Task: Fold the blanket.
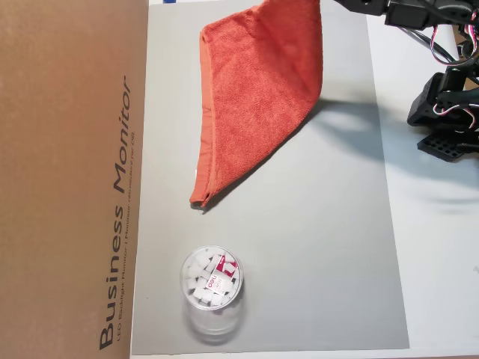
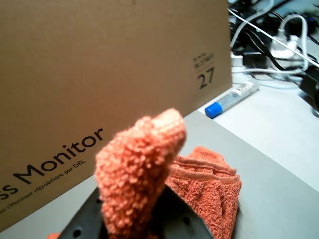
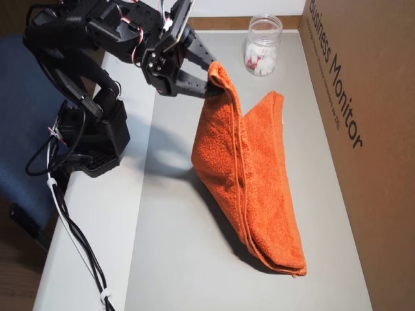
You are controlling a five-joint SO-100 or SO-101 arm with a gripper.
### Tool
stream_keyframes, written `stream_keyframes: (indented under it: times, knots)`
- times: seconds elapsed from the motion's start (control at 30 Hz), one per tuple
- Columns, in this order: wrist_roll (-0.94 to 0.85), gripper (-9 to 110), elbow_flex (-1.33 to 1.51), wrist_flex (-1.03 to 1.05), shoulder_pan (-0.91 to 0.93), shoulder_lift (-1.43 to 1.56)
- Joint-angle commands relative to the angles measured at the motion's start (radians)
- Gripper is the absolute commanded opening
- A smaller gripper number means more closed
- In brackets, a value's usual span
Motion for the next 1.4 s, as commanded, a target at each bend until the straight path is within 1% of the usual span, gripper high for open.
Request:
stream_keyframes:
  times: [0.0,0.17,0.3,0.57,0.83,1.13,1.37]
  knots:
    - [-0.021,0,-0.087,-0.064,-0.017,-0.064]
    - [-0.034,0,-0.161,-0.132,-0.075,-0.175]
    - [-0.071,0,-0.221,-0.133,-0.127,-0.245]
    - [-0.080,0,-0.319,-0.133,-0.232,-0.362]
    - [-0.169,0,-0.391,-0.133,-0.334,-0.479]
    - [-0.264,0,-0.411,-0.133,-0.422,-0.561]
    - [-0.265,0,-0.400,-0.133,-0.439,-0.620]
